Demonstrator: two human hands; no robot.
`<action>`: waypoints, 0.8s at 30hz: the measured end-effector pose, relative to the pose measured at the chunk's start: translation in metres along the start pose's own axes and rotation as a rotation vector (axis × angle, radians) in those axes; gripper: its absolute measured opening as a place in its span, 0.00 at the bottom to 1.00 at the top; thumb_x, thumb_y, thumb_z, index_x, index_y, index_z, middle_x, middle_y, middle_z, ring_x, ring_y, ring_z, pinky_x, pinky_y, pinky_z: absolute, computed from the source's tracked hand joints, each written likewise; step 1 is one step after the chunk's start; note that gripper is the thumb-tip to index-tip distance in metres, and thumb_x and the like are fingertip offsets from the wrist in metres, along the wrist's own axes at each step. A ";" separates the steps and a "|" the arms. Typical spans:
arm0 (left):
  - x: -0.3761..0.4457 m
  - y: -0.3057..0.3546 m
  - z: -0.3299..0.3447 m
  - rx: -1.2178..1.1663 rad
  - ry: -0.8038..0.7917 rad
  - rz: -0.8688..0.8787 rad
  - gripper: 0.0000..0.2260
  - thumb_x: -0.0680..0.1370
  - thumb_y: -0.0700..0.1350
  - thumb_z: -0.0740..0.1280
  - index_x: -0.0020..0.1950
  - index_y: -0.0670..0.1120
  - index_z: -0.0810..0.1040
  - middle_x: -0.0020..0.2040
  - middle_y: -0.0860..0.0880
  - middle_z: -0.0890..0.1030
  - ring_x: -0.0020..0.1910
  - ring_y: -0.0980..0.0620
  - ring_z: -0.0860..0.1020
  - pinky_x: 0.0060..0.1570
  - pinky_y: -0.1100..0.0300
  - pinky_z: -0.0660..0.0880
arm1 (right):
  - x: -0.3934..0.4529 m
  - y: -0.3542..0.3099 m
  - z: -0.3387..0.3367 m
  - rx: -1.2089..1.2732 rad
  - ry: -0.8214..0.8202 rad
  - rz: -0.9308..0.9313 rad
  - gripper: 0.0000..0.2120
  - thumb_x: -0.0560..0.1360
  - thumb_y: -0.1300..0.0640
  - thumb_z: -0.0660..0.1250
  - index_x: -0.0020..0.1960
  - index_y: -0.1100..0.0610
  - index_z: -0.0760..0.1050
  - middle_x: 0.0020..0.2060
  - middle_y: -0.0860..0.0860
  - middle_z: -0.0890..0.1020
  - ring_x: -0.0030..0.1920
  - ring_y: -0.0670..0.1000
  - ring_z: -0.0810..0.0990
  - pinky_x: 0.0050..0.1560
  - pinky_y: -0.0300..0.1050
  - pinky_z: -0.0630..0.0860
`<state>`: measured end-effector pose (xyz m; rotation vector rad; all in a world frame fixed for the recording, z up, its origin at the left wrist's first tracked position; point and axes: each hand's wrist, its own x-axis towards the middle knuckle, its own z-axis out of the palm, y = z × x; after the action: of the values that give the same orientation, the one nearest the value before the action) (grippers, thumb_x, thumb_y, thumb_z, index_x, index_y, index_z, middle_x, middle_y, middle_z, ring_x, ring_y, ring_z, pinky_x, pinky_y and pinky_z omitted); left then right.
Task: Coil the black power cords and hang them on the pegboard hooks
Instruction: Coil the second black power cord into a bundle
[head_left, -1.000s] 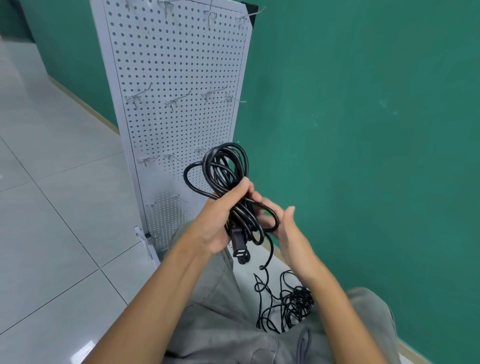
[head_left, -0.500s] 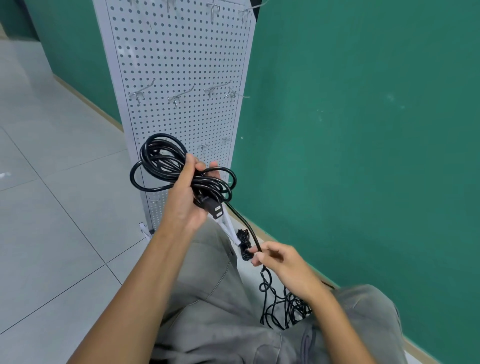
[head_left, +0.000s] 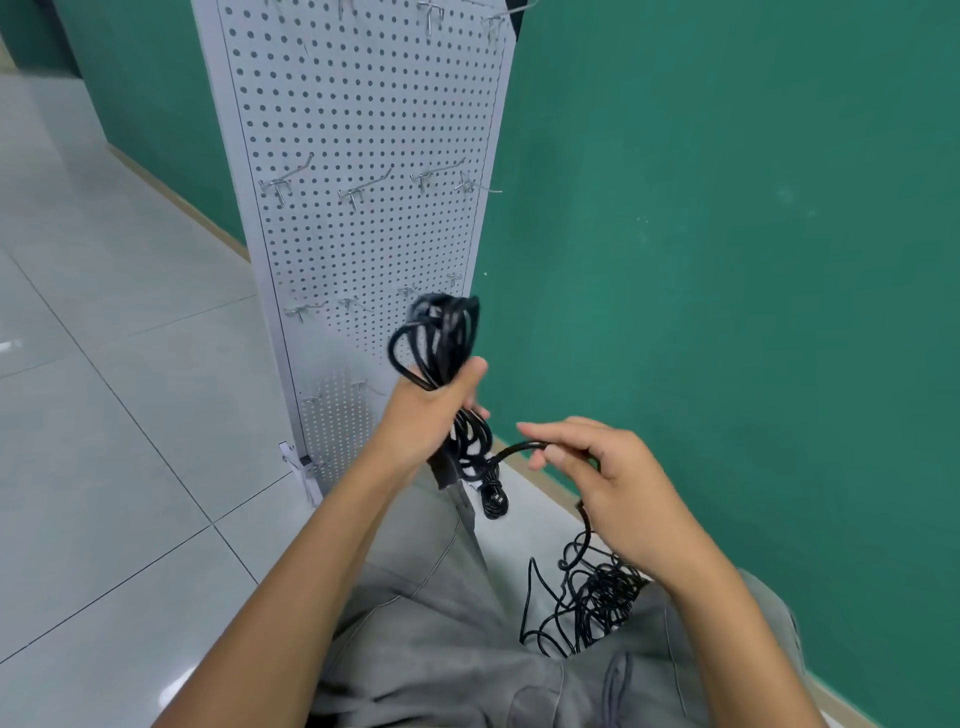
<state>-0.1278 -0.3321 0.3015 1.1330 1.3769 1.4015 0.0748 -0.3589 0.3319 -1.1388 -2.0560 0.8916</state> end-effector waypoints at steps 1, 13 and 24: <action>-0.002 0.000 0.005 0.007 -0.070 0.032 0.16 0.82 0.52 0.67 0.39 0.45 0.74 0.37 0.38 0.81 0.32 0.59 0.82 0.37 0.67 0.74 | 0.002 -0.004 -0.001 0.003 0.035 0.008 0.17 0.82 0.65 0.65 0.58 0.44 0.82 0.43 0.41 0.86 0.51 0.41 0.82 0.54 0.33 0.74; -0.024 -0.004 0.031 -0.118 -0.639 -0.034 0.14 0.78 0.57 0.71 0.48 0.46 0.81 0.39 0.51 0.79 0.42 0.49 0.83 0.45 0.57 0.79 | 0.011 -0.009 -0.007 -0.053 0.463 0.033 0.19 0.66 0.62 0.82 0.41 0.49 0.73 0.43 0.48 0.78 0.41 0.47 0.81 0.43 0.42 0.79; -0.028 0.004 0.033 -0.323 -0.821 -0.258 0.15 0.80 0.43 0.68 0.33 0.47 0.70 0.31 0.50 0.68 0.34 0.49 0.77 0.52 0.50 0.75 | 0.010 -0.002 -0.031 0.390 0.199 0.167 0.22 0.76 0.46 0.71 0.66 0.53 0.75 0.58 0.54 0.83 0.56 0.50 0.84 0.62 0.50 0.80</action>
<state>-0.0886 -0.3521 0.3040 1.0831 0.6469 0.7805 0.0934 -0.3434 0.3535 -1.1396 -1.5582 1.1502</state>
